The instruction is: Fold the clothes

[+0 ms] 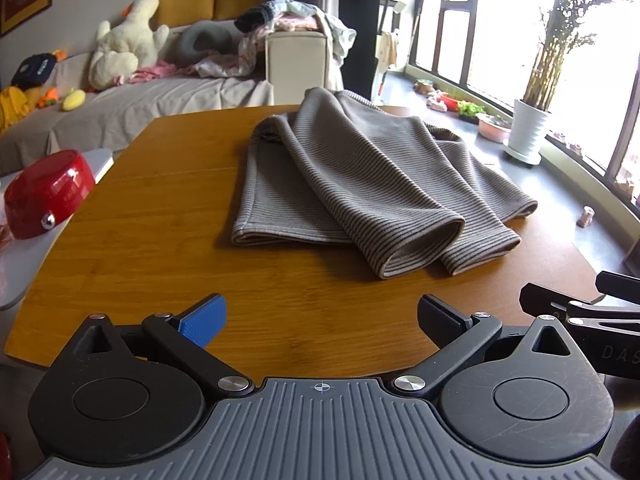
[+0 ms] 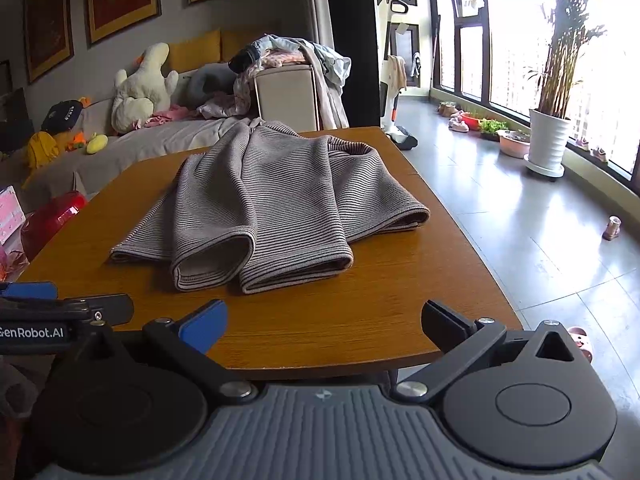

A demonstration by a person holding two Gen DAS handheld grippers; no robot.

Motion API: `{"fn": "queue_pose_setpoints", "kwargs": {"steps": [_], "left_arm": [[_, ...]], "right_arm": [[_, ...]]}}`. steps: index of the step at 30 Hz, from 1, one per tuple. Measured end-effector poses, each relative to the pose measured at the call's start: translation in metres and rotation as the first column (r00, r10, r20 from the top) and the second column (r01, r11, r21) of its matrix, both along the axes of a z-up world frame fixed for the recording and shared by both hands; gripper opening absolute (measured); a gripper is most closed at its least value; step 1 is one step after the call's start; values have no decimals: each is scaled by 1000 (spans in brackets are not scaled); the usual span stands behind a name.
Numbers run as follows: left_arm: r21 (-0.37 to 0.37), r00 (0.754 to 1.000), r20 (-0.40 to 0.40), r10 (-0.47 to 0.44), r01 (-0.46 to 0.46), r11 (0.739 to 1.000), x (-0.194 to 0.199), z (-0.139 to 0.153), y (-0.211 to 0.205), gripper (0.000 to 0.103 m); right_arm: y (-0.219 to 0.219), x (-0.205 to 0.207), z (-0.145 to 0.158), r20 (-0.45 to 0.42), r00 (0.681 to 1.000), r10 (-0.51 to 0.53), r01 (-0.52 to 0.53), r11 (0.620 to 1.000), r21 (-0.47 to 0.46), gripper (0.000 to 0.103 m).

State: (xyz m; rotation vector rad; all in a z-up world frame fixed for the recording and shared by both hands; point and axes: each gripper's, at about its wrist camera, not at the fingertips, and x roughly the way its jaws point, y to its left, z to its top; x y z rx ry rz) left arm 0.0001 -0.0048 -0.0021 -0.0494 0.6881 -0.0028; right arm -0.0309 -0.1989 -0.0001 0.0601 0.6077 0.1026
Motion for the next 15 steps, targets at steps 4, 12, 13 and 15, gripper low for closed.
{"fn": "queue_pose_setpoints", "kwargs": {"steps": [4, 12, 13, 15], "left_arm": [[-6, 1000, 4, 3, -3, 1000, 1, -1, -1, 103], [6, 1000, 1, -6, 6, 1000, 5, 1, 0, 103], [7, 1000, 0, -7, 7, 1000, 6, 2, 0, 103], [6, 1000, -1, -9, 9, 1000, 6, 2, 1, 103]], "right_arm": [[-1, 0, 1, 9, 1000, -1, 1, 1000, 2, 103], [0, 2, 3, 7, 1000, 3, -3, 1000, 3, 103], [0, 2, 3, 7, 1000, 3, -3, 1000, 3, 103], [0, 2, 3, 6, 1000, 4, -4, 1000, 4, 103]]}}
